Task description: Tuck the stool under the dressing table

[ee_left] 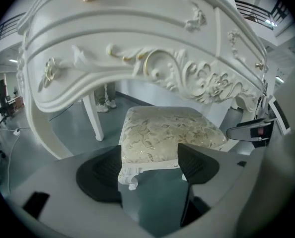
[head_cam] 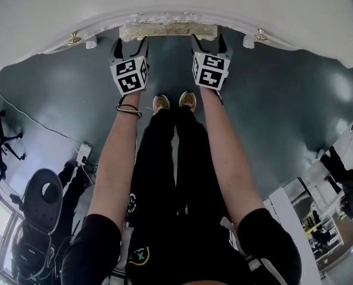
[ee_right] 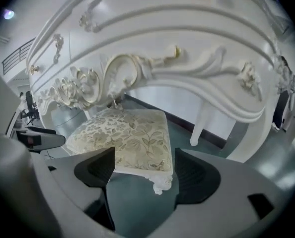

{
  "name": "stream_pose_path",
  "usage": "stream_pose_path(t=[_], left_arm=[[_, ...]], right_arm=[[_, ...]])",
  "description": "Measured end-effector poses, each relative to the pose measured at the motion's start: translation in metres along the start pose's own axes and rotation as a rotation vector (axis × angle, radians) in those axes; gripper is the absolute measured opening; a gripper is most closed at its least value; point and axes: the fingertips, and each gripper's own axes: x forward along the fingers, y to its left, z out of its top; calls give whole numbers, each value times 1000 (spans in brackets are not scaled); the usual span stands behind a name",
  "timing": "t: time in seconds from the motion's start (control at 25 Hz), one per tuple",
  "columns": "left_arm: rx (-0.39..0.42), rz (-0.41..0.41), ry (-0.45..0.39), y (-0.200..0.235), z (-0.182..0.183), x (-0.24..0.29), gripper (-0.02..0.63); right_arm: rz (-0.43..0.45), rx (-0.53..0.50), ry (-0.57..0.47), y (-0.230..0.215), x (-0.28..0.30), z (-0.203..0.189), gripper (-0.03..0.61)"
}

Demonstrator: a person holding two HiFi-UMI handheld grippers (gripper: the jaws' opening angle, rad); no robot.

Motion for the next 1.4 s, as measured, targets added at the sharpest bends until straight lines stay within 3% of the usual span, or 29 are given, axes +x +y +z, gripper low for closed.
stream_pose_path(t=[0.2,0.4,0.64,0.92,1.16,1.4], left_arm=[[14,-24,-47,-19,38,-65,365],[66,-49,-122,-42,100,-141,365],[109,-100,-259,-73,205,-253,364],[173,-221,-433,-99,336,-379,364],[236,-266,-555,-119,409,-480,365],[319,-283,-685,-134,467,-543,364]], right_arm=[[4,-53,-68,8,-71,42,393],[28,-45,-126,17,-151,88,388],[85,-80,-263,40,-270,189,382],[134,-176,-503,68,-404,328,373],[202,-205,-644,85,-512,394,367],[278,-258,-759,108,-574,444,362]])
